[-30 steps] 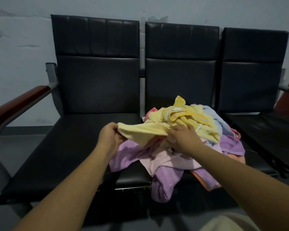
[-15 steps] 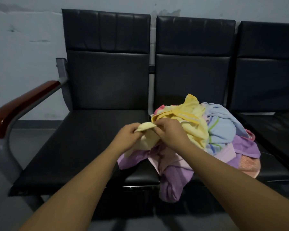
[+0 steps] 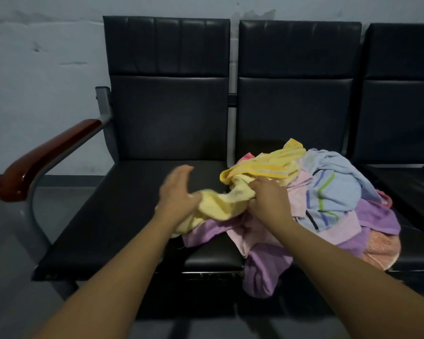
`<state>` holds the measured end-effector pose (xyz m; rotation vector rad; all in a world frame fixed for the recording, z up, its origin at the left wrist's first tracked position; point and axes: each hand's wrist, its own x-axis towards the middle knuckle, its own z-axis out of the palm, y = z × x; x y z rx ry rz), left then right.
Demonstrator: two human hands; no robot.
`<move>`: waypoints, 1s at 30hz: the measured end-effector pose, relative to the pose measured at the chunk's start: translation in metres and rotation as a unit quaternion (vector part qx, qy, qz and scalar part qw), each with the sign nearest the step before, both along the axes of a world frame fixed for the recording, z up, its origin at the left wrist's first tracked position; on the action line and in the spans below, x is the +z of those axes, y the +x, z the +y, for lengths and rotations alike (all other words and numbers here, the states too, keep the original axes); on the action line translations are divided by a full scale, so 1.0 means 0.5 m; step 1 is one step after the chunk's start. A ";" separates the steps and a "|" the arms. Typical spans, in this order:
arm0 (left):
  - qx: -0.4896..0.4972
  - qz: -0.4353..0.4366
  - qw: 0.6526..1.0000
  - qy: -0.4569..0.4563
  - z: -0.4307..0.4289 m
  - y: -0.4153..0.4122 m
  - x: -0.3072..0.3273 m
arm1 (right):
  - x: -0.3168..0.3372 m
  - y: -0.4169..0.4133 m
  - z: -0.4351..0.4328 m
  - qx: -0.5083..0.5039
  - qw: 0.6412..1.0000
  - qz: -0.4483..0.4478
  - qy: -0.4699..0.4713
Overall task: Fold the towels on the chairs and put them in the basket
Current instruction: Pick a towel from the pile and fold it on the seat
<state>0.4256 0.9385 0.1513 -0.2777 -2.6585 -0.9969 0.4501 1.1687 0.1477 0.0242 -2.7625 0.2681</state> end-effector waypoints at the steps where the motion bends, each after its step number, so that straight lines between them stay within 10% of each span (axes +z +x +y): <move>1: -0.074 -0.032 0.997 -0.012 0.024 0.010 -0.004 | 0.003 0.001 -0.013 0.015 1.000 0.007 -0.006; 6: -0.138 -0.148 0.979 0.022 0.098 0.016 -0.037 | 0.017 -0.003 -0.048 0.085 0.984 0.017 -0.153; 16: -0.065 -0.176 0.887 0.421 0.015 0.039 0.112 | 0.036 -0.040 0.002 0.012 0.997 -0.072 0.002; 22: 0.050 -0.083 0.956 0.277 -0.067 0.034 0.183 | 0.222 -0.040 -0.088 0.097 0.965 0.104 -0.222; 30: -0.095 -0.139 0.968 0.187 -0.114 0.085 0.166 | 0.237 0.000 -0.195 0.182 0.951 -0.081 -0.238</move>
